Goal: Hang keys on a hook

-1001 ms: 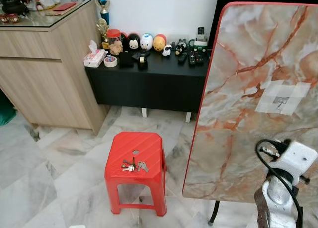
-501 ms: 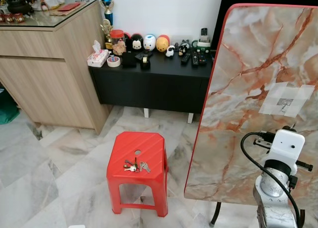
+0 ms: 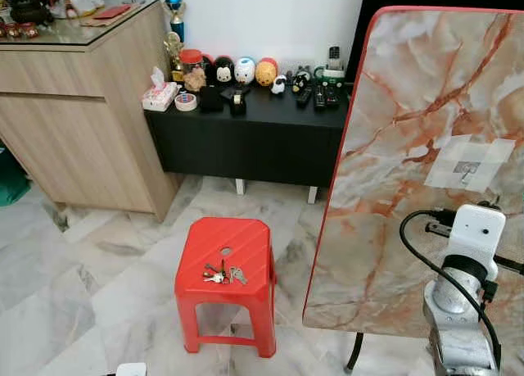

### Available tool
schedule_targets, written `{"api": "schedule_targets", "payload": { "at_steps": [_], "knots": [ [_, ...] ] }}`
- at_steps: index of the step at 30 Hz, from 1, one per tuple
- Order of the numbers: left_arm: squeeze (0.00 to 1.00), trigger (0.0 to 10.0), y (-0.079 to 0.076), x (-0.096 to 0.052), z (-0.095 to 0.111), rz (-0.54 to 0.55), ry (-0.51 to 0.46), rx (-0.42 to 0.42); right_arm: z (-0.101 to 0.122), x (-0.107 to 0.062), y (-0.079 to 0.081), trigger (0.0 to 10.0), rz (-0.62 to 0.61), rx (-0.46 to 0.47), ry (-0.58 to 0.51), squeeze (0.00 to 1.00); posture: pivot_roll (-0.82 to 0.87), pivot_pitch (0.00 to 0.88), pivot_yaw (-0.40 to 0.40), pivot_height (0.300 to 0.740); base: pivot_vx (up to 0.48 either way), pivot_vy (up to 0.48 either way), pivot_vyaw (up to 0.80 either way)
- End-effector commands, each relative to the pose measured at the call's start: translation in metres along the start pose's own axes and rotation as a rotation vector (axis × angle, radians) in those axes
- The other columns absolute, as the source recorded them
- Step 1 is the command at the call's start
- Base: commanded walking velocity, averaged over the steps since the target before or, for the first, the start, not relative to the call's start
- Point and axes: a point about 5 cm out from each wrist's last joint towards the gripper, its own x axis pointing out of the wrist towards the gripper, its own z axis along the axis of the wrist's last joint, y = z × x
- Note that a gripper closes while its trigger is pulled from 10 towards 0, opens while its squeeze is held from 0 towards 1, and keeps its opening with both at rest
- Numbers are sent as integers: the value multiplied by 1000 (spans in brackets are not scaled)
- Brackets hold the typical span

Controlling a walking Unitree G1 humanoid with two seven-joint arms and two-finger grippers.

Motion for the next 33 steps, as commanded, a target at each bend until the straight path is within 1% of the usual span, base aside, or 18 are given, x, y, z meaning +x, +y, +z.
{"api": "schedule_targets", "payload": {
  "at_steps": [1, 3, 8, 12, 13, 20, 22, 24, 33],
  "knots": [
    [0, 10000, 5, -2, -6, 10, 24, 3, 3, 4, 0, 10000, -8, -17, -9, 0, 19, 0, -43, 740, 0, 0, 0],
    [0, 10000, 14, -4, -8, 21, 27, -2, 5, 5, 4, 10000, 7, -43, -26, 0, 25, 0, -46, 740, 0, 0, 0],
    [0, 10000, 16, -4, -8, 23, 28, -3, 8, 5, 8, 10000, 27, -76, -46, 0, 23, 0, -45, 740, 0, 0, 0],
    [0, 10000, 7, -2, -6, 11, 24, -1, 8, 3, 11, 10000, 39, -104, -51, 0, 21, 0, -45, 740, 0, 0, 0],
    [0, 10000, 1, -2, -6, 2, 25, 1, 5, 1, 12, 10000, 45, -125, -39, 0, 23, 0, -46, 740, 0, 0, 0],
    [0, 10000, -4, -1, -7, -5, 27, 2, 3, -1, 13, 10000, 44, -145, -34, 0, 21, 0, -45, 740, 0, 0, 0],
    [0, 10000, -5, -1, -8, -5, 29, 2, 1, 0, 11, 10000, 28, -180, -18, 0, 21, 0, -47, 740, 0, 0, 0],
    [0, 10000, -4, -2, -8, -4, 30, 1, 0, 1, 10, 10000, 15, -203, -17, 0, 22, 0, -47, 740, 0, 0, 0],
    [0, 10000, 9, -4, -11, 14, 46, -7, -2, 5, 12, 10000, 29, -227, 7, 0, 22, 0, -49, 740, 0, 0, 0]
  ]
}}
